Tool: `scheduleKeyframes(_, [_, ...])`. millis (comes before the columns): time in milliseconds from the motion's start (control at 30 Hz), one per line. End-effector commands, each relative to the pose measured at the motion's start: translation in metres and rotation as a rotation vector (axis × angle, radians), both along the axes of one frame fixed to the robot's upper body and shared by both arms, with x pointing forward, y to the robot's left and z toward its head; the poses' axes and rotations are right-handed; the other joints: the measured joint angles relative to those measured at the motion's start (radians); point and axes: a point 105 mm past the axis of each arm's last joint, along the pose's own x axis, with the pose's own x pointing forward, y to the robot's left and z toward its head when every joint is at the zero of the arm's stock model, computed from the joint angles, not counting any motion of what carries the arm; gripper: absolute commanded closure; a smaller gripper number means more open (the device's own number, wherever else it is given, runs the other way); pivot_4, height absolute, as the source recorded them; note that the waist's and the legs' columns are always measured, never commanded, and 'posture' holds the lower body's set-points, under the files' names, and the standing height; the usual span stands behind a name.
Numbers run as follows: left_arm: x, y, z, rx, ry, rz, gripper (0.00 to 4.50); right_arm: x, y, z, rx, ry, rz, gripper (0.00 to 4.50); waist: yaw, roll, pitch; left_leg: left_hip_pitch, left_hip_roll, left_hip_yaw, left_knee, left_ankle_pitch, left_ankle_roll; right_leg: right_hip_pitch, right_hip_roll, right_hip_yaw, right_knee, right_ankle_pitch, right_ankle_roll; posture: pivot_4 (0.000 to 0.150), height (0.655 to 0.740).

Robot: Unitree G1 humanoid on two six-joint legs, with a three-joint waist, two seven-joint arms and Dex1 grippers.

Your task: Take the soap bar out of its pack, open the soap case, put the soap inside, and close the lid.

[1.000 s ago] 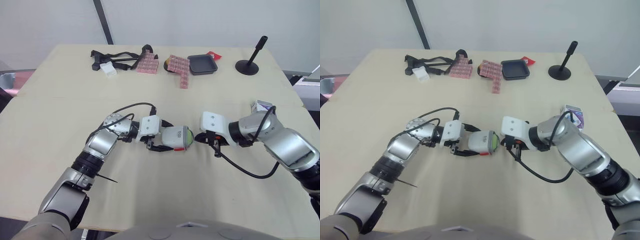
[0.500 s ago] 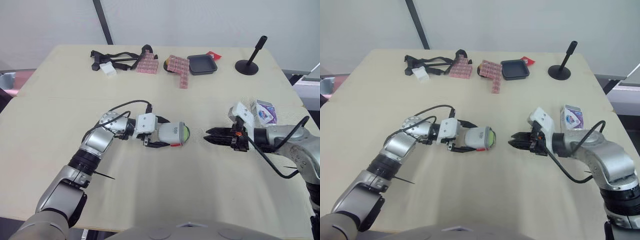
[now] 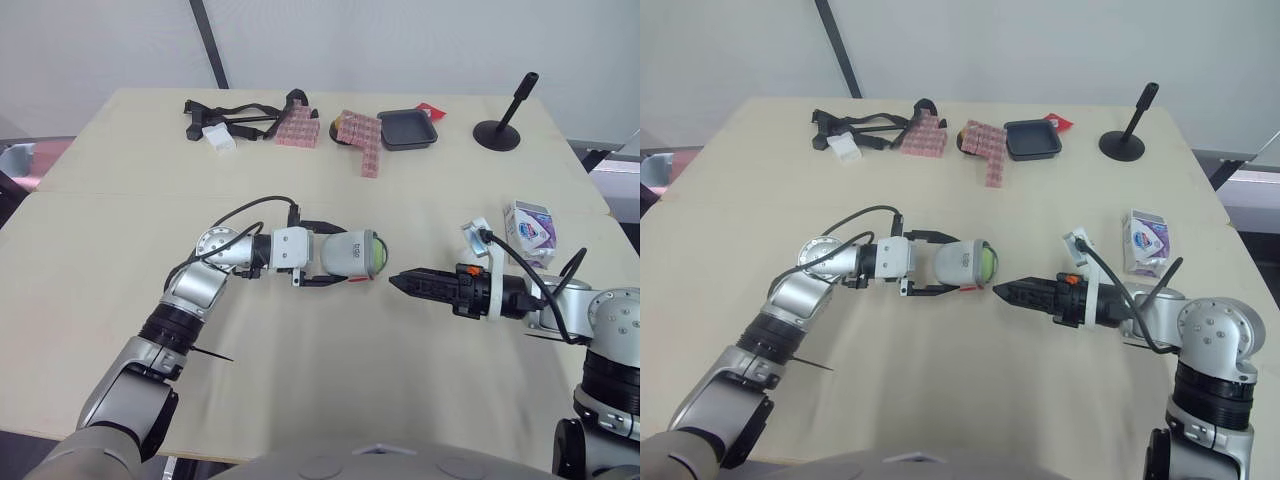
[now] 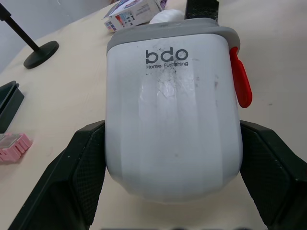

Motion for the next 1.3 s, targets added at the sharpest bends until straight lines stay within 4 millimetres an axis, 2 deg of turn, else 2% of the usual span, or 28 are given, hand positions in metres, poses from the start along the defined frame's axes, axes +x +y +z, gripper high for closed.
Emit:
scheduleKeyframes(33, [-0.004, 0.0, 0.012, -0.041, -0.057, -0.015, 1.04, 0.001, 0.003, 0.007, 0.013, -0.027, -0.02, 0.06, 0.0, 0.0, 0.0, 0.0, 0.0, 0.0, 0.0, 0.0, 0.0, 0.0, 0.0, 0.0, 0.0, 0.0, 0.0, 0.15, 0.74])
scheduleKeyframes(533, [-0.009, -0.012, 0.017, -0.072, -0.084, -0.047, 1.04, 0.007, 0.029, 0.011, 0.038, -0.027, 0.006, 0.06, 0.001, 0.0, 0.0, 0.0, 0.0, 0.0, 0.0, 0.0, 0.0, 0.0, 0.0, 0.0, 0.0, 0.0, 0.0, 0.15, 0.74])
scheduleKeyframes(1300, [-0.01, -0.016, 0.018, -0.067, -0.079, -0.062, 1.04, 0.011, 0.04, 0.009, 0.011, -0.008, 0.014, 0.06, 0.001, 0.0, 0.0, -0.001, -0.002, 0.0, -0.001, 0.0, -0.001, 0.0, 0.0, -0.001, -0.002, 0.0, 0.001, 0.15, 0.74])
